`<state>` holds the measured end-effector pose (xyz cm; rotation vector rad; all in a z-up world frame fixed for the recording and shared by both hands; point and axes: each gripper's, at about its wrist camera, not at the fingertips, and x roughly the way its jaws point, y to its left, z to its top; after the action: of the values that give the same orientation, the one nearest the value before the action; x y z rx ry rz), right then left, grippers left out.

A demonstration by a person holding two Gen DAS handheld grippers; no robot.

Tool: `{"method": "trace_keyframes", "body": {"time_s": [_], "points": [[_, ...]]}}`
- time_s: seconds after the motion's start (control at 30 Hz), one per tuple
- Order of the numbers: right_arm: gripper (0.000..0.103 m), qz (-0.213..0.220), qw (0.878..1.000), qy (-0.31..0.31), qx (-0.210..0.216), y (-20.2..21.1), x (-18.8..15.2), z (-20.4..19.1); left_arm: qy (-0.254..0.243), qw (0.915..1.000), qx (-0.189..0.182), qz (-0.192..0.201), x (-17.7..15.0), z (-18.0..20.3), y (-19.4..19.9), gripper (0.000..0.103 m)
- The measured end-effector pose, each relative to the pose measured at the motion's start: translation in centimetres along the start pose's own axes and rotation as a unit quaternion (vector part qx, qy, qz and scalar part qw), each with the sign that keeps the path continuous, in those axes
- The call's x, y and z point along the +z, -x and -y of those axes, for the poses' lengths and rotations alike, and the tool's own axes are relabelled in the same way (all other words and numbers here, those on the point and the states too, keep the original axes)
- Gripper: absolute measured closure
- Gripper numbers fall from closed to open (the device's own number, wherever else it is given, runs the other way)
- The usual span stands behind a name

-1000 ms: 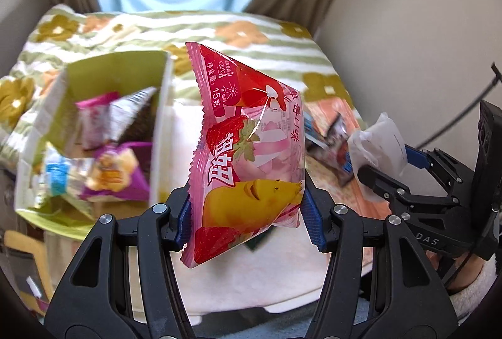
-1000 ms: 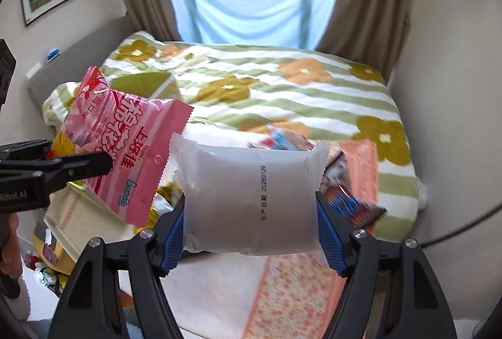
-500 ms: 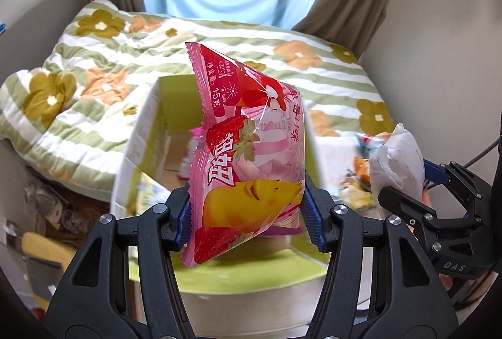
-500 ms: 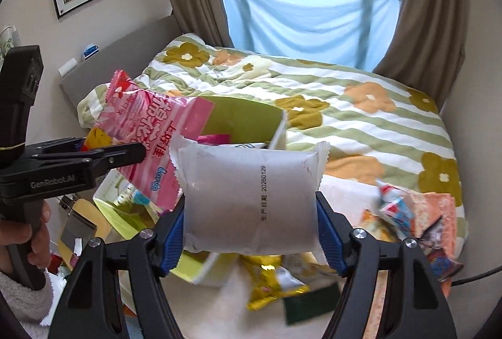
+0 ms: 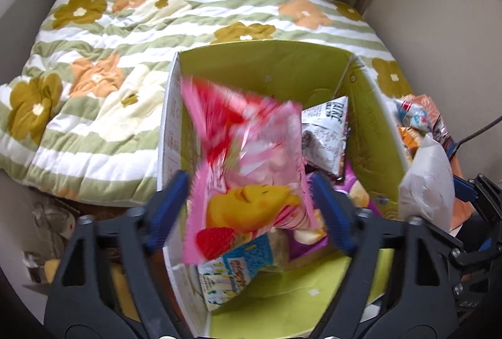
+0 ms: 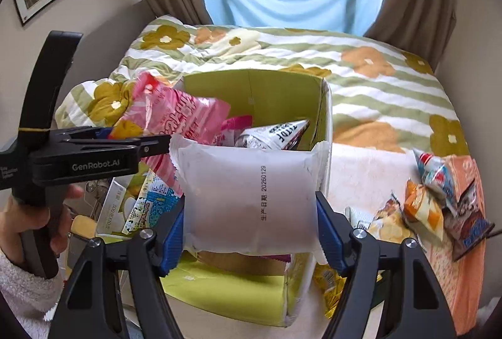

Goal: Organize snacks
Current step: 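Carry both bags over the box and release them inside with both tools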

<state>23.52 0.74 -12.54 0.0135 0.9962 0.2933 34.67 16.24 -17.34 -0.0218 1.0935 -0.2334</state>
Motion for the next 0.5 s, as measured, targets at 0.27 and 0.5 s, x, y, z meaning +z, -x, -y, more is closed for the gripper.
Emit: {"method": "trace_keyframes", "body": {"time_s": [0.27, 0.5], "points": [[0.034, -0.019, 0.999, 0.022, -0.017, -1.1, -1.6, -1.5, 0.02, 0.9998, -0.007, 0.007, -1.5, -1.2, 1.3, 0.003], [0.033, -0.033, 0.999, 0.014, 0.005, -2.4, -2.4, -1.8, 0.049, 0.998, 0.008, 0.038, -4.3, -1.9, 3.7, 0.003]]}}
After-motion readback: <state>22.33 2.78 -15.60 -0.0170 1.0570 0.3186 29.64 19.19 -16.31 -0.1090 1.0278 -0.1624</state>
